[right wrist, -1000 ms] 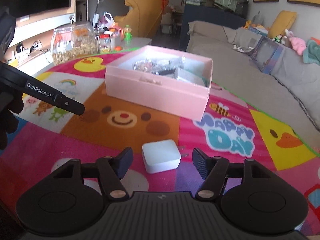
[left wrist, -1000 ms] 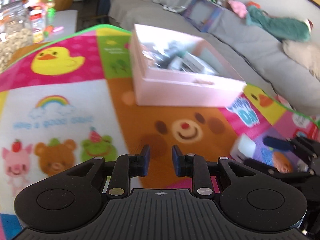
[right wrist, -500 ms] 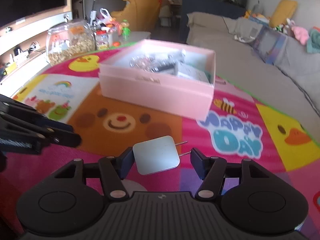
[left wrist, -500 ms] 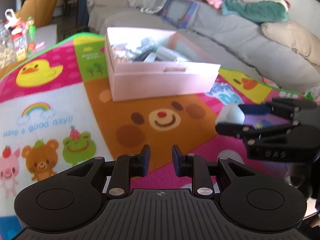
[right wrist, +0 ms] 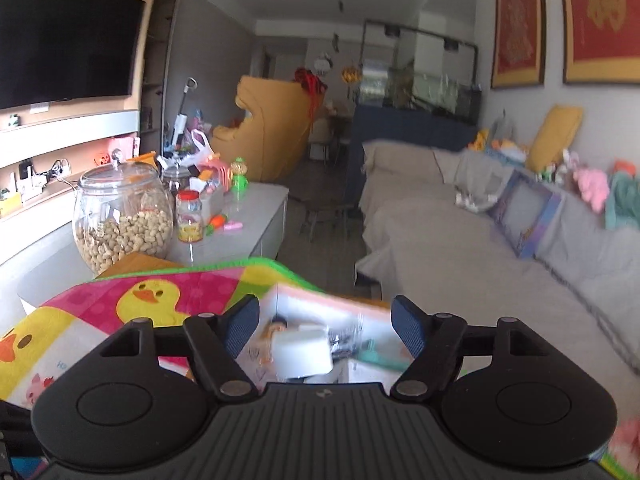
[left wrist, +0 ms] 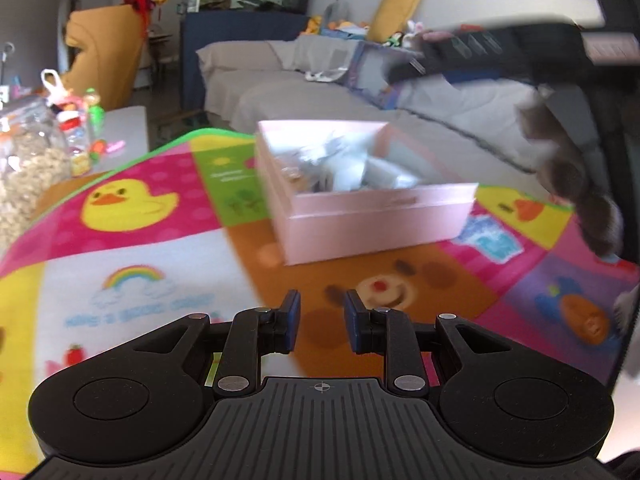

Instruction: Organize rigid objects

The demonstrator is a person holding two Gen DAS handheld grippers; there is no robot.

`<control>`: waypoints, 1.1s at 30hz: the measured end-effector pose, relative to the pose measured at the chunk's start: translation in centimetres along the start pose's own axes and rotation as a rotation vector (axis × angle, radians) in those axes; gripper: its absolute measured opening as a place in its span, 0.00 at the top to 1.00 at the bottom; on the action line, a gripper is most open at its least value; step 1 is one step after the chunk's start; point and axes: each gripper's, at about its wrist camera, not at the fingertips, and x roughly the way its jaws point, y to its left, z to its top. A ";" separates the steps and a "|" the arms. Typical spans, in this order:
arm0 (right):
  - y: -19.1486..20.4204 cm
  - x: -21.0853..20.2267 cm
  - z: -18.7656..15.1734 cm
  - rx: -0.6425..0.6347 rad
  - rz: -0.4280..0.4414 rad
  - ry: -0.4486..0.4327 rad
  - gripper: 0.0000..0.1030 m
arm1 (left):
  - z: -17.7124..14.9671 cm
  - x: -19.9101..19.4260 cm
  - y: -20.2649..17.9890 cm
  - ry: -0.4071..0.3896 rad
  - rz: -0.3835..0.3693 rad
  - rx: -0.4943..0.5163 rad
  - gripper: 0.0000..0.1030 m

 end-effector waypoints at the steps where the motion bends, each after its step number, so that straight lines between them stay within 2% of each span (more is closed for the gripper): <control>1: -0.1 -0.1 -1.3 0.007 -0.011 0.028 0.28 | -0.4 -0.1 0.4 0.009 0.014 0.009 0.75; 7: -0.1 -1.1 -10.4 0.047 -0.071 0.220 0.27 | -2.7 0.6 1.7 0.095 0.119 0.048 0.74; 10: -0.5 0.4 -13.2 0.122 -0.085 0.331 0.27 | -2.7 1.1 1.3 0.082 0.123 0.042 0.74; 12: -0.9 0.8 -13.7 0.174 -0.124 0.317 0.16 | -2.8 1.6 0.8 0.071 0.067 0.028 0.73; 18: -1.2 1.1 -14.3 0.214 -0.179 0.304 0.02 | -3.0 2.5 -0.9 0.023 0.034 0.032 0.66; 20: -1.4 1.1 -14.1 0.223 -0.179 0.306 0.01 | -2.8 2.7 -1.2 0.025 0.013 0.033 0.50; 23: -1.6 1.2 -14.0 0.244 -0.191 0.307 0.00 | -2.8 3.1 -2.1 0.028 0.007 0.071 0.39; 26: -1.4 1.2 -14.1 0.232 -0.207 0.288 0.00 | -2.7 3.4 -2.3 0.022 0.011 0.053 0.37; 29: -1.3 1.0 -14.2 0.238 -0.209 0.279 0.00 | -2.7 3.5 -1.6 -0.019 0.020 -0.077 0.38; 33: -0.7 0.7 -14.3 0.215 -0.190 0.266 0.00 | -2.2 4.1 -1.9 -0.025 0.096 -0.105 0.41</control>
